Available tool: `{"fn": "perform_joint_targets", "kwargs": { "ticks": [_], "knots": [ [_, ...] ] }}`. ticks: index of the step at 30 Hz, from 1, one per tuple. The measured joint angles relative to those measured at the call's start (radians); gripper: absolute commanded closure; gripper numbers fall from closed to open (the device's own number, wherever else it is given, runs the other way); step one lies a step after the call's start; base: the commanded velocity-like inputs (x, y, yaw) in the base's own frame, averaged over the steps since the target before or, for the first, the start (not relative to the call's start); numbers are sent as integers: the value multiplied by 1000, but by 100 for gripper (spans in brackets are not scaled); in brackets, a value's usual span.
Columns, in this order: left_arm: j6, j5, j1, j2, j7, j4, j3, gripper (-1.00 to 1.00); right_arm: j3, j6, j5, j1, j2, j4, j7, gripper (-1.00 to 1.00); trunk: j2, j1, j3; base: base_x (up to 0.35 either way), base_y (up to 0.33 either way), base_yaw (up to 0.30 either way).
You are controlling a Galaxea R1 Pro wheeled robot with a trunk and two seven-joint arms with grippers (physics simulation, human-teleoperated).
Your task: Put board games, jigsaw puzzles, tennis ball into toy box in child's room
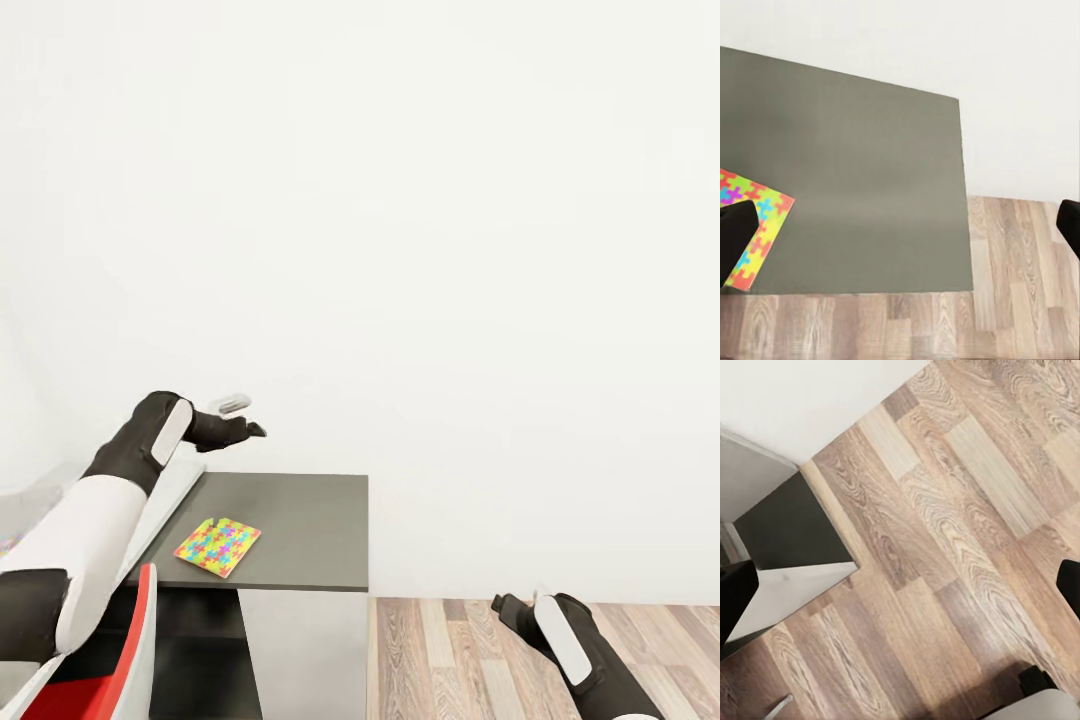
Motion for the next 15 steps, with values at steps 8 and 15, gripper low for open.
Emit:
{"fn": "perform_joint_targets", "kwargs": {
  "ticks": [8,15],
  "knots": [
    [-10,-57,-47,-89,235,142,-4,-100,1,-10,0,0,1,0,1,-100,0,0,0,0,0,0],
    [-57,-72,-61,-89,272,225,-6,-100,1,-9,0,0,1,-5,3,-100,0,0,0,0,0,0]
  ]
}}
